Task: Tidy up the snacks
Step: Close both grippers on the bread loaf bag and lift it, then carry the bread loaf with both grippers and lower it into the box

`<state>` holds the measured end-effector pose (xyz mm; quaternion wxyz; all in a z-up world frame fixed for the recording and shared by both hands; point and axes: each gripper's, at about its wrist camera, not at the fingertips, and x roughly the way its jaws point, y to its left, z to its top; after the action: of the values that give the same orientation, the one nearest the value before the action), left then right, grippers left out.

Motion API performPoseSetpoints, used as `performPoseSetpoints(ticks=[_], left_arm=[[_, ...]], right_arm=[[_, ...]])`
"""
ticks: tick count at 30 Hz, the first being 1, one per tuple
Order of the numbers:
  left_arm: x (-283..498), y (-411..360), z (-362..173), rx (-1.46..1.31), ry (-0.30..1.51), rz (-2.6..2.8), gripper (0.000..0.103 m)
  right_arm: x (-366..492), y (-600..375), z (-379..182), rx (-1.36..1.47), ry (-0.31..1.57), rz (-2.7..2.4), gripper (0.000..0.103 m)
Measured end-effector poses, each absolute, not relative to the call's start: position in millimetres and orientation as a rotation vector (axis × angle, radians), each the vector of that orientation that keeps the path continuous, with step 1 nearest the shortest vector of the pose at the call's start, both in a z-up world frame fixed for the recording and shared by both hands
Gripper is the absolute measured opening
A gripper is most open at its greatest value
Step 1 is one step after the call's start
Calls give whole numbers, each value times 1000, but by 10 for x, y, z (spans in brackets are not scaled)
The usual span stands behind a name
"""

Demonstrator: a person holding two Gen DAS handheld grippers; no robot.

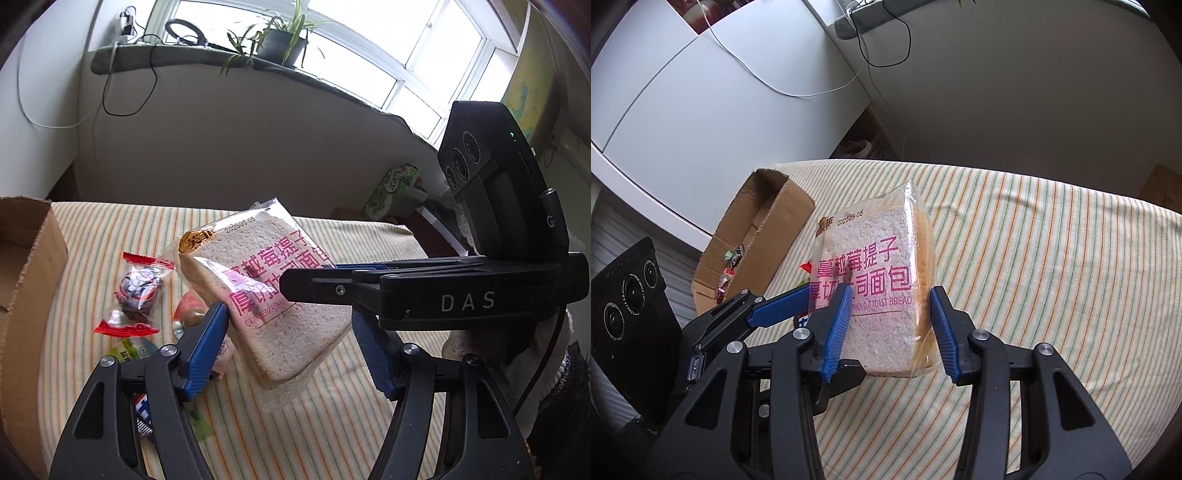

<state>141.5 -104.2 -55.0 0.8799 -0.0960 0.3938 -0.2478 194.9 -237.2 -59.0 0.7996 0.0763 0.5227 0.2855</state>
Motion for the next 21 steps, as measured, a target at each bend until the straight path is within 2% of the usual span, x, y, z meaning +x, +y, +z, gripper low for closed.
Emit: performPoseSetpoints(ticks=[10,21], left_arm=[[1100,-553,-260,-230,754,-471,68],[1003,59,-173,-272,704,-385,68]], right_arm=[[1718,-1788,-220,105,1077,669,46],[1749,-1049,-90,81,1066,755,46]])
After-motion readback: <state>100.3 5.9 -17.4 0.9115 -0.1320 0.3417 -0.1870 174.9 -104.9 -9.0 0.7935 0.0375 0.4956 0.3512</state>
